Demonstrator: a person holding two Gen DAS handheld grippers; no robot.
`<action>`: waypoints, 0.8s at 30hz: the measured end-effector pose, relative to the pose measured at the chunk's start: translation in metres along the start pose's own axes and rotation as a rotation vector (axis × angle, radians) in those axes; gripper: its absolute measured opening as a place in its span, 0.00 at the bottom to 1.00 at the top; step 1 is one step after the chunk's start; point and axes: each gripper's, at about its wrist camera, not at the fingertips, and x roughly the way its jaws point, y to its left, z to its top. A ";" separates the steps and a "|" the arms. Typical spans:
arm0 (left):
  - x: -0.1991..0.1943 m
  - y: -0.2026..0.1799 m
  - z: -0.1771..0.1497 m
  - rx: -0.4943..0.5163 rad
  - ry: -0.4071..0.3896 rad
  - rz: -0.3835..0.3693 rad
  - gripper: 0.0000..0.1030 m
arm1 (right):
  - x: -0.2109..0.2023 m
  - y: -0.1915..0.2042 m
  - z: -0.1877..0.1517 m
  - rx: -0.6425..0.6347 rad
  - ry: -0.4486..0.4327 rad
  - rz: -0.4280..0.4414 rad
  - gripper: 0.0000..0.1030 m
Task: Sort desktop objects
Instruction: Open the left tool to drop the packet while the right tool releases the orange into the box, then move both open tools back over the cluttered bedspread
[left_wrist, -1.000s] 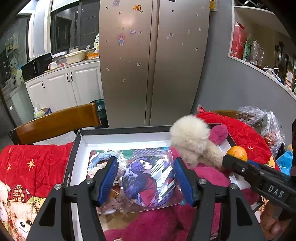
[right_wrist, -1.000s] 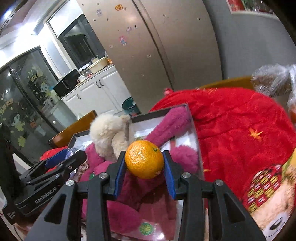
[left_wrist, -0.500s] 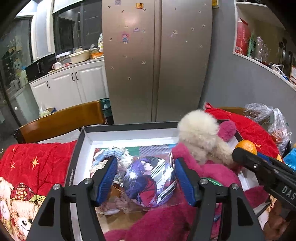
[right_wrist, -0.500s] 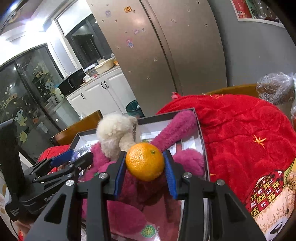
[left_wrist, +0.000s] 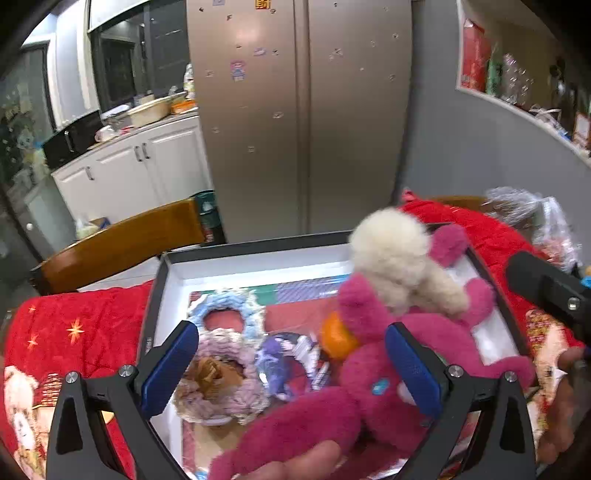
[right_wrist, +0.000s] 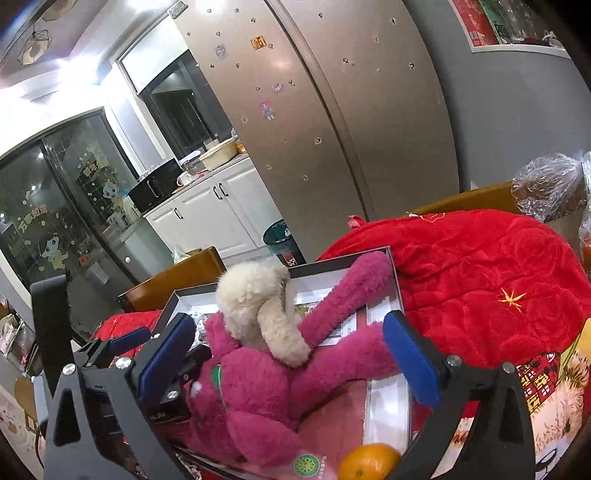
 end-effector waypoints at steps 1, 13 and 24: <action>-0.002 0.001 0.001 -0.004 -0.006 -0.005 1.00 | 0.001 0.002 0.002 0.005 -0.002 0.001 1.00; -0.053 0.017 0.019 -0.067 -0.115 -0.164 1.00 | -0.037 0.000 0.017 0.020 -0.076 0.061 1.00; -0.192 0.061 0.009 -0.137 -0.314 -0.214 1.00 | -0.127 0.084 0.008 -0.217 -0.173 0.019 1.00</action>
